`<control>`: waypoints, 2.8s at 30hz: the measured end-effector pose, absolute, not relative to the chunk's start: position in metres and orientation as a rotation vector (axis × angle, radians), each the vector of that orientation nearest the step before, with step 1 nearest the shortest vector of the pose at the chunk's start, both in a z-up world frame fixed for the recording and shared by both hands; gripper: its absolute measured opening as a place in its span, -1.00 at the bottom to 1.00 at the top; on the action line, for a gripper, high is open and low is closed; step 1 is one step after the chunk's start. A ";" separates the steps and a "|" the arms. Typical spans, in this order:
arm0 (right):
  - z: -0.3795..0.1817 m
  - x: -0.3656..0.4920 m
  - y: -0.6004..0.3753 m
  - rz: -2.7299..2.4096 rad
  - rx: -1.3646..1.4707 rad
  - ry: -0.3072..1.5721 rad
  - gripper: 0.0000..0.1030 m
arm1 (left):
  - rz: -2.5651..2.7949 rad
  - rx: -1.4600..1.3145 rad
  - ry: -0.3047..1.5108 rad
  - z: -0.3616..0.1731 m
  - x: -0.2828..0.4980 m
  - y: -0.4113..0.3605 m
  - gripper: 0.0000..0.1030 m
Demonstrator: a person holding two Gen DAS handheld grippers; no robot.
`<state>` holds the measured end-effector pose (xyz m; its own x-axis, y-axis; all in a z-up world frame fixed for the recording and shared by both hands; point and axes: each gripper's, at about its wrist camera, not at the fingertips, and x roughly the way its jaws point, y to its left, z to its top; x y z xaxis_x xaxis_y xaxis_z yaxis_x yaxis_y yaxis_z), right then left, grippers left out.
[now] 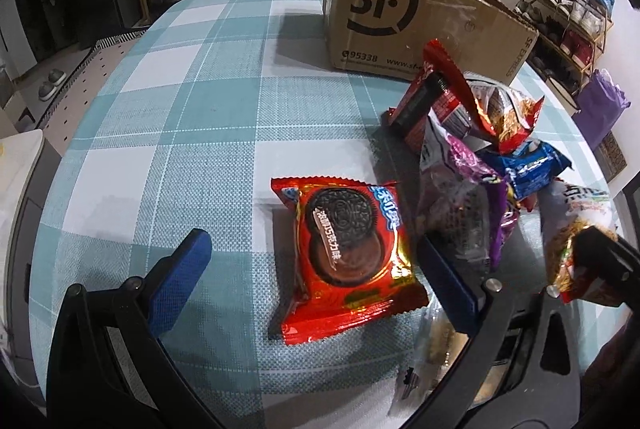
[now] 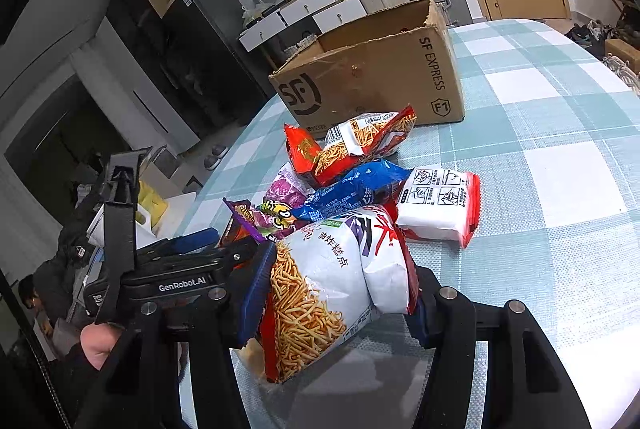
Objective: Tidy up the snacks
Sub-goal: 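Grasp the red cookie pack with the left gripper while the right gripper holds the white bag, then carry both packs over the box and open both grippers to drop them inside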
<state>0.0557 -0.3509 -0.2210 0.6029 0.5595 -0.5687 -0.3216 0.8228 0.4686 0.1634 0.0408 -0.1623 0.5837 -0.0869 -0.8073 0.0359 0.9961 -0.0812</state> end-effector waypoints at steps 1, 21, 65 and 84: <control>-0.221 0.056 -0.352 0.521 0.336 0.768 0.12 | -0.066 -0.049 0.947 -0.163 0.165 0.040 0.98; -0.215 0.048 -0.363 0.505 0.357 0.745 0.12 | -0.186 -0.009 0.911 -0.157 0.152 0.035 -0.14; -0.120 0.058 -0.361 0.569 0.291 0.586 0.13 | -0.306 -0.042 0.760 -0.031 0.149 0.021 -0.14; -0.066 0.140 -0.362 0.555 0.231 0.543 0.13 | -0.345 -0.048 0.782 0.029 0.262 -0.009 -0.14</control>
<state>0.1403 -0.3622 -0.0664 0.7148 0.5555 -0.4249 -0.4366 0.8291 0.3494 0.2615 -0.0085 0.0292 0.6566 -0.3223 -0.6818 0.2871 0.9428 -0.1692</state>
